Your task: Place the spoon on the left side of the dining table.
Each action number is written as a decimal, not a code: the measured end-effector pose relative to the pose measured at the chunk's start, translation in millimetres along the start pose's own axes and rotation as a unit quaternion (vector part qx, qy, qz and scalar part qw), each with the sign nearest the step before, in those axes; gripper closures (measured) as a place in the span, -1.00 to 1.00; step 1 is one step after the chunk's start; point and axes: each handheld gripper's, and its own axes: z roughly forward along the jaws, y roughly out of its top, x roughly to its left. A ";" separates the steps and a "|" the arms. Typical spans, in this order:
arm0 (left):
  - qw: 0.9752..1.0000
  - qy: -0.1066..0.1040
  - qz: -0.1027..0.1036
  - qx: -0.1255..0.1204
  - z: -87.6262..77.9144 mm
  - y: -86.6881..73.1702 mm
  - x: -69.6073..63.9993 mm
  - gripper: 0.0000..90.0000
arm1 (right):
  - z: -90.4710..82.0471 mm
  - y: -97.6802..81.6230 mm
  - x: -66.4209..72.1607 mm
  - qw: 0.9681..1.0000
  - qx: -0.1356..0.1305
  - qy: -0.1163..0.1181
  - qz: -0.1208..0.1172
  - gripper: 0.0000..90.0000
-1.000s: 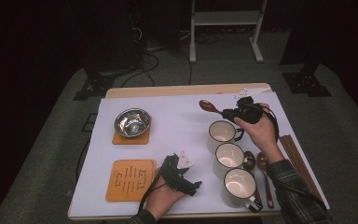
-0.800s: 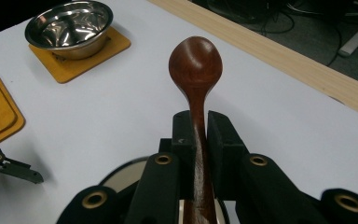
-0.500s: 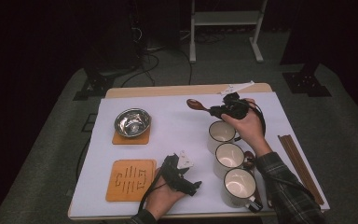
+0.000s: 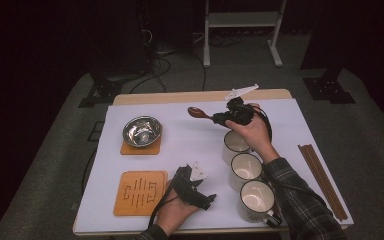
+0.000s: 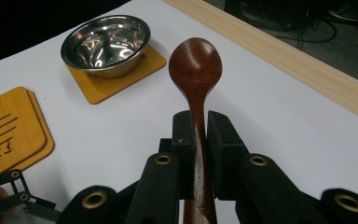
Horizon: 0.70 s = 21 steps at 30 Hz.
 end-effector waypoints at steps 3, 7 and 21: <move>1.000 0.000 0.000 0.000 0.0 0.0 0.0 -1.00 | 5.9 3.3 2.3 1.000 0.001 0.005 -0.005 0.80; 1.000 0.000 0.000 0.000 0.0 0.0 0.0 -1.00 | 13.0 6.6 4.2 1.000 0.002 0.011 -0.010 0.80; 1.000 0.000 0.001 0.001 -0.1 0.0 0.1 -1.00 | 29.9 21.8 10.4 0.999 0.007 0.033 -0.016 0.80</move>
